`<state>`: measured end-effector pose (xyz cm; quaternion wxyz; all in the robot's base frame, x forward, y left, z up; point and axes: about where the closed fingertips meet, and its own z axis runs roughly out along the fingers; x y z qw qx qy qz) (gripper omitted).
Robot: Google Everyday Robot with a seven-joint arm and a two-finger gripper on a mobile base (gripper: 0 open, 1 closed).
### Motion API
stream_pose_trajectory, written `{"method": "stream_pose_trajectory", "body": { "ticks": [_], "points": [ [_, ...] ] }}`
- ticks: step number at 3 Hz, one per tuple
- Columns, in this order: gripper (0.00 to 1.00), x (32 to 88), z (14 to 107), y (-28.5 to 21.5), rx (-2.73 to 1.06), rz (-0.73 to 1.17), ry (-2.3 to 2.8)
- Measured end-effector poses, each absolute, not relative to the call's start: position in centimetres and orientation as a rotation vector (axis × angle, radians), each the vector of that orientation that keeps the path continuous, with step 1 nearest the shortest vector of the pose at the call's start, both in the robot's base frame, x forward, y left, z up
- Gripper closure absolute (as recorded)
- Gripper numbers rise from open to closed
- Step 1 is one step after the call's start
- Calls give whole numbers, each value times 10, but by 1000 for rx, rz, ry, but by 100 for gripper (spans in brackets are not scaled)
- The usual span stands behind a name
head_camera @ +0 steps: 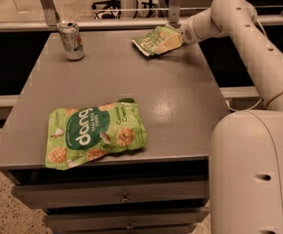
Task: Pick green jalapeno chip bag
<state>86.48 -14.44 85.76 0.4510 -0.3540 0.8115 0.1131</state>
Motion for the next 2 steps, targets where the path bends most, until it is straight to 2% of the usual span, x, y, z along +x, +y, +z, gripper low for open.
{"method": "stream_pose_trajectory", "body": {
  "ticks": [2],
  "points": [
    [48, 874, 849, -142, -802, 324, 2030]
  ]
}}
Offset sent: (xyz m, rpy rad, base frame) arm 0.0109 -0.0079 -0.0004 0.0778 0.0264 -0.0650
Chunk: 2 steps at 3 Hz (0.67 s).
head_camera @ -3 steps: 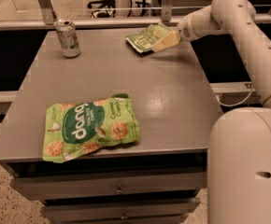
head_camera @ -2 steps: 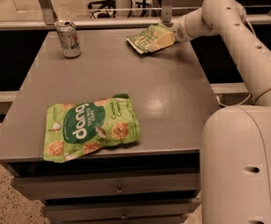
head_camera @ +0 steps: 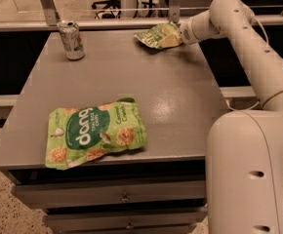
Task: Pick green jalapeno chip bag
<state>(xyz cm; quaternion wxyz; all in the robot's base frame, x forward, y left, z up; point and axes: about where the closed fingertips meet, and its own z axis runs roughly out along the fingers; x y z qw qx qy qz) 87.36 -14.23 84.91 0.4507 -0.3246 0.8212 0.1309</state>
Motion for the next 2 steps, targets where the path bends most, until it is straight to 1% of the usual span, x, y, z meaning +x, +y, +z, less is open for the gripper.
{"method": "stream_pose_trajectory", "body": {
  "ticks": [2],
  "points": [
    [95, 862, 868, -145, -789, 353, 1993]
  ]
}}
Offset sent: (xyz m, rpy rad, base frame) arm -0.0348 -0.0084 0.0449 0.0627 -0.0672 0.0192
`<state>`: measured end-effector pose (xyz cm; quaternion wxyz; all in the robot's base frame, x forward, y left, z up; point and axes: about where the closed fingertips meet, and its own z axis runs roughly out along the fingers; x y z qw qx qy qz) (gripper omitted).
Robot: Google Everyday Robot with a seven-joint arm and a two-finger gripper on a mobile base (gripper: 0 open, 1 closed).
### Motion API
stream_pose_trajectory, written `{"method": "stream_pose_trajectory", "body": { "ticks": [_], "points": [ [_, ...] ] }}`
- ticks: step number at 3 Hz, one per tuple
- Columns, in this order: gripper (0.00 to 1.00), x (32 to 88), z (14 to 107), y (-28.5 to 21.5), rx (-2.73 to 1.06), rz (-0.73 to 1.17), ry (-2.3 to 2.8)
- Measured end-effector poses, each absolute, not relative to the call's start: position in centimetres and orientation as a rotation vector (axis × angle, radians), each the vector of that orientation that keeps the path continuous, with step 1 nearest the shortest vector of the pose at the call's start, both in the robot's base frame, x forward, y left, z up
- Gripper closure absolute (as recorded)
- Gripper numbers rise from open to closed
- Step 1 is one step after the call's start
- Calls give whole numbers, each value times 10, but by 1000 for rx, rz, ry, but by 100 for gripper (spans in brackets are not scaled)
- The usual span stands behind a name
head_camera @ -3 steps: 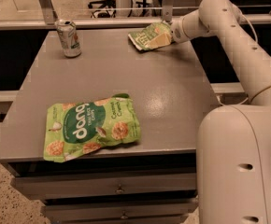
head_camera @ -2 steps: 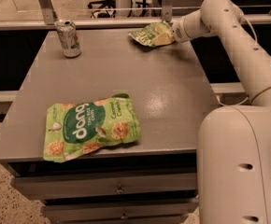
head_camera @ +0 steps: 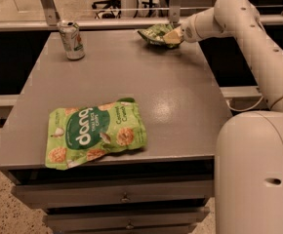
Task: Pick green jalapeno chip bag
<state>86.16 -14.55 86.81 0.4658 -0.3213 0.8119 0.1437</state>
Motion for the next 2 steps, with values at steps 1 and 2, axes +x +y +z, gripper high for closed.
{"method": "stream_pose_trajectory", "body": {
  "ticks": [1, 2],
  "points": [
    [100, 835, 913, -142, -814, 368, 1883],
    [100, 808, 953, -137, -833, 366, 1789]
  ]
}}
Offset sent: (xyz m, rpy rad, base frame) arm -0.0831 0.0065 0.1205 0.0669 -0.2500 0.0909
